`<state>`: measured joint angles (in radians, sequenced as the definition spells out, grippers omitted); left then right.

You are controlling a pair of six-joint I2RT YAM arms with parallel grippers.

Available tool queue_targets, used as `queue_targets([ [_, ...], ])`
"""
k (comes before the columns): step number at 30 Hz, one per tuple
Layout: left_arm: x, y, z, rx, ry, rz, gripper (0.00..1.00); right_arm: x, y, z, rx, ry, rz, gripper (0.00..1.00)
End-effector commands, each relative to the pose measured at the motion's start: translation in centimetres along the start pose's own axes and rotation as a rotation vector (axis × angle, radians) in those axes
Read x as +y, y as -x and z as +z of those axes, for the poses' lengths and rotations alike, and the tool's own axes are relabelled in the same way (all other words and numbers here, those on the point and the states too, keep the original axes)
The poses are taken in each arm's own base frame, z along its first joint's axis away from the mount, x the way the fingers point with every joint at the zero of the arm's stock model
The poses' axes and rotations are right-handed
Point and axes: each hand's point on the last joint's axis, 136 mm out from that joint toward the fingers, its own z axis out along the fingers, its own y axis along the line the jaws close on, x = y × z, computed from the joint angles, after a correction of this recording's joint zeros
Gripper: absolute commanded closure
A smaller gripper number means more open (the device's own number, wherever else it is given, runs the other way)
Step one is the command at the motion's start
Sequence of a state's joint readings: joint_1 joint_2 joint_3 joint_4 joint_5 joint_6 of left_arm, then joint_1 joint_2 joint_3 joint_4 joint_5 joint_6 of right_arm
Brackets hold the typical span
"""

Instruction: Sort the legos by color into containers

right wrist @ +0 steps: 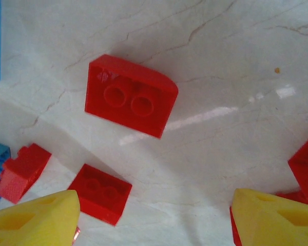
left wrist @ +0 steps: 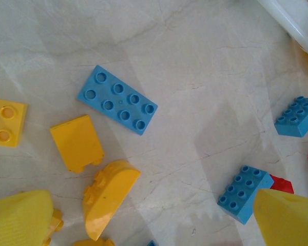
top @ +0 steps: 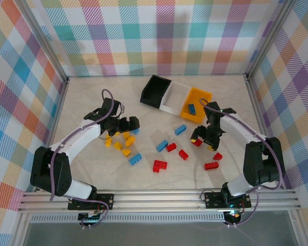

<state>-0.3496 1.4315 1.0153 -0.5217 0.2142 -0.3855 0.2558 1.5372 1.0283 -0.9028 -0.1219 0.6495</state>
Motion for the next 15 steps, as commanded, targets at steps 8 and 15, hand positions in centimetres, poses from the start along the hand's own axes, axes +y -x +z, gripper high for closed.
queue_targets([
  [8,0.8,-1.1,-1.7,-0.018,0.043,0.042,0.0,1.9,1.9,3.1,0.045,-0.006,0.11,0.21],
  [15,1.1,-1.4,-1.7,-0.009,0.059,0.063,0.0,2.5,2.4,4.1,0.051,-0.021,0.124,0.22],
])
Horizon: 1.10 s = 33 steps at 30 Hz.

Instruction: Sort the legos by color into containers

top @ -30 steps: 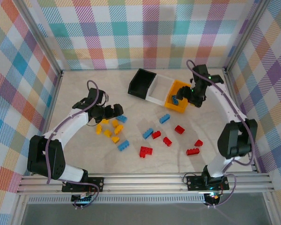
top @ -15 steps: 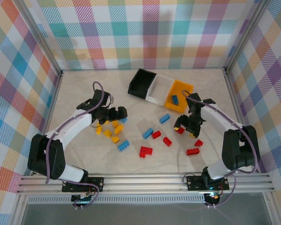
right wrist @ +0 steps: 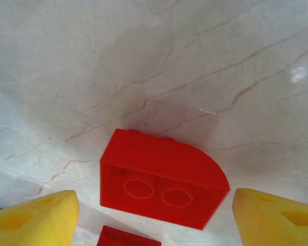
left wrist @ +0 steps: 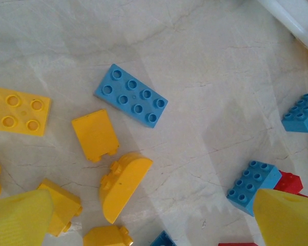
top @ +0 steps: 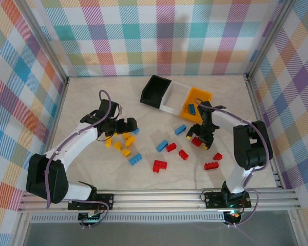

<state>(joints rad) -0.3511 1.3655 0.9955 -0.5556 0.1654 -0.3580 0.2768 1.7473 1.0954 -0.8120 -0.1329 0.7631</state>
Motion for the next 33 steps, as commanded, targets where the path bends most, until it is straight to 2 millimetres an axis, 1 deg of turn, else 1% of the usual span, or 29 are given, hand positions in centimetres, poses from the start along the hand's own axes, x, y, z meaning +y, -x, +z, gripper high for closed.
queue_targets([
  [1,0.4,-1.2,-0.3,0.024,0.022,0.035,0.0,0.9,0.3,0.1,0.004,0.003,0.021,0.23],
  [5,0.6,-1.3,-0.4,0.023,0.028,0.041,0.0,0.7,0.4,0.5,0.011,-0.017,0.024,0.28],
  [9,0.9,-1.5,-0.3,0.024,0.032,0.041,0.0,0.0,0.3,0.7,0.009,-0.056,0.022,0.32],
  [16,1.2,-1.9,0.0,0.027,0.032,0.033,0.0,-0.6,0.5,0.7,0.003,-0.1,0.004,0.41],
  [20,1.2,-1.9,0.0,0.023,0.033,0.03,0.0,-0.8,0.6,0.6,-0.001,-0.111,-0.012,0.49],
  [22,1.3,-1.8,-0.1,0.02,0.034,0.028,0.0,-0.9,0.7,0.5,-0.008,-0.116,-0.022,0.51],
  [28,1.2,-1.7,0.1,0.019,0.032,0.019,0.0,-0.9,0.8,-0.6,-0.039,-0.117,-0.056,0.53],
  [31,1.1,-1.6,0.1,0.017,0.027,0.012,0.0,-0.7,0.8,-1.9,-0.065,-0.1,-0.078,0.54],
  [33,1.1,-1.6,0.2,0.015,0.025,0.004,0.0,-0.2,0.9,-3.3,-0.095,-0.077,-0.094,0.54],
])
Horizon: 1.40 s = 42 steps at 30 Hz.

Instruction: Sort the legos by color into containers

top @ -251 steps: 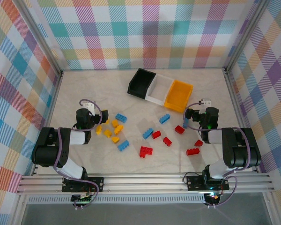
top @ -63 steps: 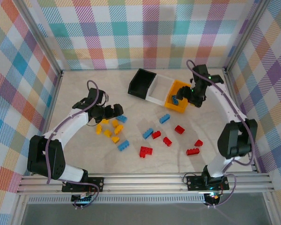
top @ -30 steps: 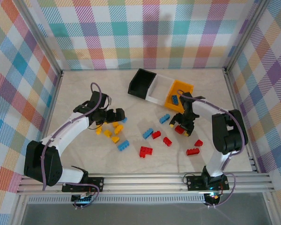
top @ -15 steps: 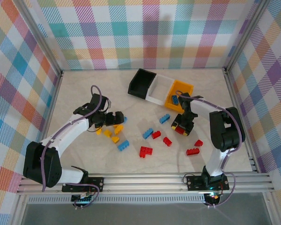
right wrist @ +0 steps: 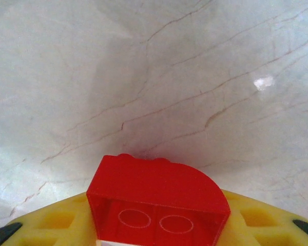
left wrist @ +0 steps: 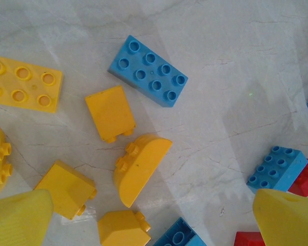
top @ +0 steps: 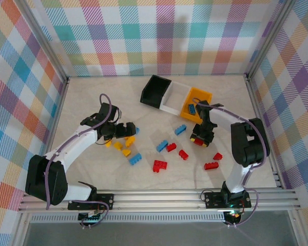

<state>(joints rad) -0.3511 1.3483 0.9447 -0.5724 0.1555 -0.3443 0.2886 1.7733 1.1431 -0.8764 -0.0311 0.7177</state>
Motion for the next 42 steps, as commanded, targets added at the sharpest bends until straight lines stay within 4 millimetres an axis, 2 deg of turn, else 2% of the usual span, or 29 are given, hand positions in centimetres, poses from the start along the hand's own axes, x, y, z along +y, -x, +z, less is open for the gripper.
queue_targets([
  [1,-0.2,0.2,-0.3,-0.025,-0.008,-0.005,0.0,0.7,0.4,-3.7,-0.077,0.034,-0.048,0.54],
  [4,-0.3,0.3,-0.2,-0.027,-0.017,-0.019,0.0,1.5,1.4,-6.5,-0.148,0.068,-0.077,0.54],
  [8,-0.5,0.6,0.0,-0.032,-0.021,-0.046,0.0,3.5,3.6,-9.7,-0.23,0.113,-0.127,0.54],
  [13,-0.8,0.8,-0.1,-0.03,-0.019,-0.058,0.0,5.2,7.8,-11.1,-0.276,0.141,-0.138,0.54],
  [18,-1.0,0.6,-0.8,-0.027,-0.016,-0.057,0.0,7.1,12.1,-10.8,-0.301,0.154,-0.163,0.54],
  [21,-1.0,0.1,-1.0,-0.02,-0.005,-0.061,0.0,7.9,14.0,-9.8,-0.296,0.148,-0.175,0.54],
  [26,-0.7,-0.3,-1.5,-0.02,0.018,-0.066,0.0,9.0,15.9,-7.8,-0.27,0.141,-0.183,0.54],
  [31,-0.5,-0.4,-1.7,-0.015,0.033,-0.068,0.0,9.8,16.6,-6.3,-0.239,0.151,-0.178,0.5],
  [35,-0.5,-0.2,-1.7,-0.02,0.033,-0.074,0.0,9.9,16.8,-5.6,-0.228,0.15,-0.174,0.43],
  [38,-0.6,-0.2,-1.6,-0.021,0.03,-0.075,0.0,9.9,16.8,-5.7,-0.222,0.152,-0.174,0.37],
  [42,-0.8,-0.1,-1.3,-0.021,0.02,-0.072,0.0,9.9,16.2,-6.8,-0.229,0.16,-0.175,0.34],
])
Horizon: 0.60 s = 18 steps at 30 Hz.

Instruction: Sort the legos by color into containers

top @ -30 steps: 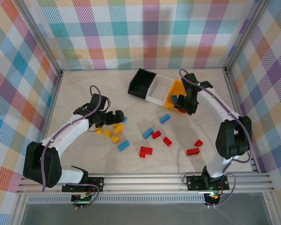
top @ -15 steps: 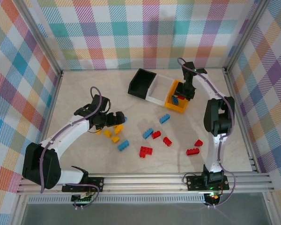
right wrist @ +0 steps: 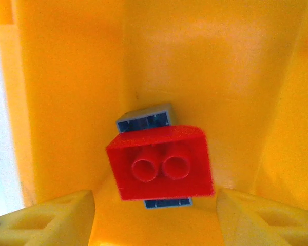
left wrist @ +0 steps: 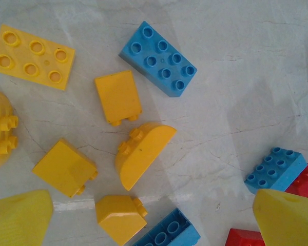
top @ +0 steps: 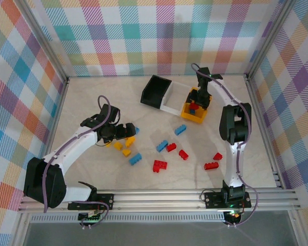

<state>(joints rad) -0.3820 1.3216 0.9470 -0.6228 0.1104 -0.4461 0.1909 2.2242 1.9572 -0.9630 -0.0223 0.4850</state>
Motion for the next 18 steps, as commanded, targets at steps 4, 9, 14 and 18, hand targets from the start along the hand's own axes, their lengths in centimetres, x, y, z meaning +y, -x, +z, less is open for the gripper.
queue_targets([
  [4,-1.4,1.1,-0.4,-0.029,-0.041,0.013,0.0,0.3,-1.3,-3.7,-0.005,0.033,-0.012,0.33],
  [9,-2.5,1.7,-0.1,-0.033,-0.078,0.037,0.0,0.9,-5.1,-7.2,0.02,0.128,-0.109,0.31],
  [14,-3.5,2.1,0.0,-0.027,-0.117,0.068,0.0,1.1,-12.3,-8.8,0.105,0.169,-0.314,0.31],
  [18,-3.9,2.1,0.1,-0.024,-0.141,0.087,0.0,1.1,-18.4,-9.3,0.174,0.23,-0.482,0.31],
])
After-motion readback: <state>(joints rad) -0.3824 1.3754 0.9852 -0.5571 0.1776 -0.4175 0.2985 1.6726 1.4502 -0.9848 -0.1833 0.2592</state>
